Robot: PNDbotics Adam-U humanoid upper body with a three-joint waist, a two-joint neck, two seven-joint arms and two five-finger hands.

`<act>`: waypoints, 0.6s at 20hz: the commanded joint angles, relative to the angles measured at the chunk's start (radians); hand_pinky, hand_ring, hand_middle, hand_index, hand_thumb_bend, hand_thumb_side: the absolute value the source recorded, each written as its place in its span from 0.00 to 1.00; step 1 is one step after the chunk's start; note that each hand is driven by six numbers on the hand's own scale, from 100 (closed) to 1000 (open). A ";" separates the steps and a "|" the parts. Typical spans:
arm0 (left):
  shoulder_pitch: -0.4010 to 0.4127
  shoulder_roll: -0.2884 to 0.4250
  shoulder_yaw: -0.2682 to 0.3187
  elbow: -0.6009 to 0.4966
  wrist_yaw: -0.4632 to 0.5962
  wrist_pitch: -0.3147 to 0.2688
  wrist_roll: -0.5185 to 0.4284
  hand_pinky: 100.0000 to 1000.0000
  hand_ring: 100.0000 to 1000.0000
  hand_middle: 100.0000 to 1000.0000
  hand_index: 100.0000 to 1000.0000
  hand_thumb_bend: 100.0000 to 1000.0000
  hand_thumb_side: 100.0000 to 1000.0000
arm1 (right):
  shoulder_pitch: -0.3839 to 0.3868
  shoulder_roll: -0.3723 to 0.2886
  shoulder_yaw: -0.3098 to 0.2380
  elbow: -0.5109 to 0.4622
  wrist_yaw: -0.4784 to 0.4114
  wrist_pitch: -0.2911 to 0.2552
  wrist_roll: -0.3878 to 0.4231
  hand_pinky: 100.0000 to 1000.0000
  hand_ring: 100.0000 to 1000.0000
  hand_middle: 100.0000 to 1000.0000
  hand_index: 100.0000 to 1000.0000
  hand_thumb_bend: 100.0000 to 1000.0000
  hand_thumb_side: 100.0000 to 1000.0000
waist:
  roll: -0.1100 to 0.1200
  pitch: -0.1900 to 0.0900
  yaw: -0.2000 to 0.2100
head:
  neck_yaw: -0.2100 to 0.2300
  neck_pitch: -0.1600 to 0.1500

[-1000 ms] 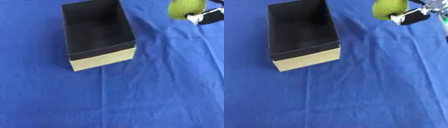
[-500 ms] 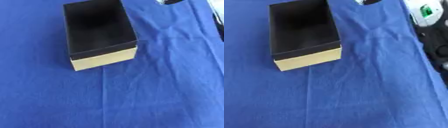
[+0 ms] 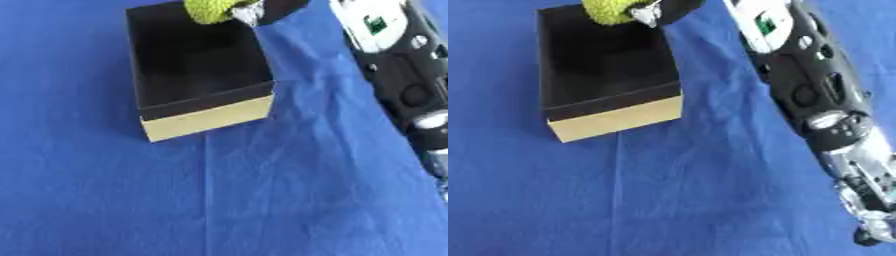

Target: Pick up objects on the table and place them in the box.

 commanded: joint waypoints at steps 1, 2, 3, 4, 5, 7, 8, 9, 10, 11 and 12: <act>-0.006 0.018 0.005 -0.015 0.000 -0.002 0.001 0.40 0.73 0.65 0.64 0.88 0.78 | -0.031 0.058 0.002 0.021 0.045 -0.019 0.005 0.69 0.57 0.45 0.64 0.00 0.05 | 0.006 -0.197 -0.001 | 0.007 0.001; -0.005 0.017 0.006 -0.015 0.000 -0.001 0.001 0.40 0.73 0.65 0.64 0.88 0.78 | -0.034 0.074 0.000 0.037 0.061 -0.023 0.008 0.70 0.57 0.45 0.64 0.00 0.05 | 0.006 -0.197 -0.001 | 0.008 0.002; -0.005 0.016 0.006 -0.015 0.000 -0.001 0.001 0.40 0.73 0.65 0.64 0.88 0.78 | -0.035 0.087 -0.003 0.051 0.077 -0.028 0.011 0.70 0.58 0.46 0.64 0.00 0.05 | 0.006 -0.197 -0.001 | 0.008 0.003; -0.005 0.015 0.006 -0.015 0.000 -0.001 0.001 0.40 0.73 0.65 0.64 0.88 0.79 | -0.037 0.102 -0.007 0.068 0.091 -0.036 0.018 0.70 0.58 0.46 0.64 0.00 0.05 | 0.006 -0.198 0.000 | 0.008 0.005; -0.006 0.015 0.006 -0.015 0.000 -0.001 0.001 0.40 0.73 0.65 0.64 0.87 0.79 | -0.039 0.115 -0.011 0.087 0.102 -0.044 0.027 0.71 0.58 0.46 0.64 0.00 0.04 | 0.006 -0.198 0.001 | 0.007 0.007; -0.007 0.014 0.006 -0.015 0.001 -0.002 0.001 0.40 0.73 0.65 0.64 0.88 0.79 | -0.043 0.136 -0.019 0.129 0.113 -0.060 0.050 0.71 0.58 0.46 0.65 0.00 0.05 | 0.007 -0.199 0.002 | 0.006 0.008; -0.007 0.014 0.006 -0.015 0.001 -0.002 0.001 0.40 0.73 0.65 0.64 0.88 0.79 | -0.046 0.143 -0.025 0.150 0.116 -0.068 0.062 0.71 0.58 0.46 0.65 0.00 0.05 | 0.007 -0.198 0.003 | 0.006 0.007; -0.006 0.014 0.006 -0.015 0.001 -0.002 0.001 0.40 0.73 0.65 0.64 0.88 0.79 | -0.049 0.149 -0.030 0.166 0.119 -0.074 0.071 0.71 0.58 0.46 0.65 0.00 0.05 | 0.007 -0.198 0.003 | 0.006 0.006; -0.006 0.014 0.006 -0.015 0.001 -0.002 0.001 0.40 0.73 0.65 0.64 0.88 0.78 | -0.051 0.153 -0.036 0.179 0.124 -0.078 0.076 0.71 0.58 0.46 0.65 0.00 0.05 | 0.007 -0.198 0.003 | 0.006 0.005; -0.006 0.013 0.006 -0.015 0.001 -0.002 0.001 0.40 0.73 0.65 0.64 0.88 0.78 | -0.053 0.156 -0.040 0.189 0.130 -0.080 0.077 0.71 0.58 0.46 0.65 0.00 0.05 | 0.007 -0.197 0.003 | 0.006 0.005; -0.005 0.013 0.006 -0.015 0.001 -0.001 0.001 0.40 0.73 0.65 0.64 0.88 0.78 | -0.054 0.159 -0.042 0.196 0.138 -0.081 0.078 0.71 0.59 0.46 0.65 0.00 0.05 | 0.007 -0.197 0.003 | 0.006 0.004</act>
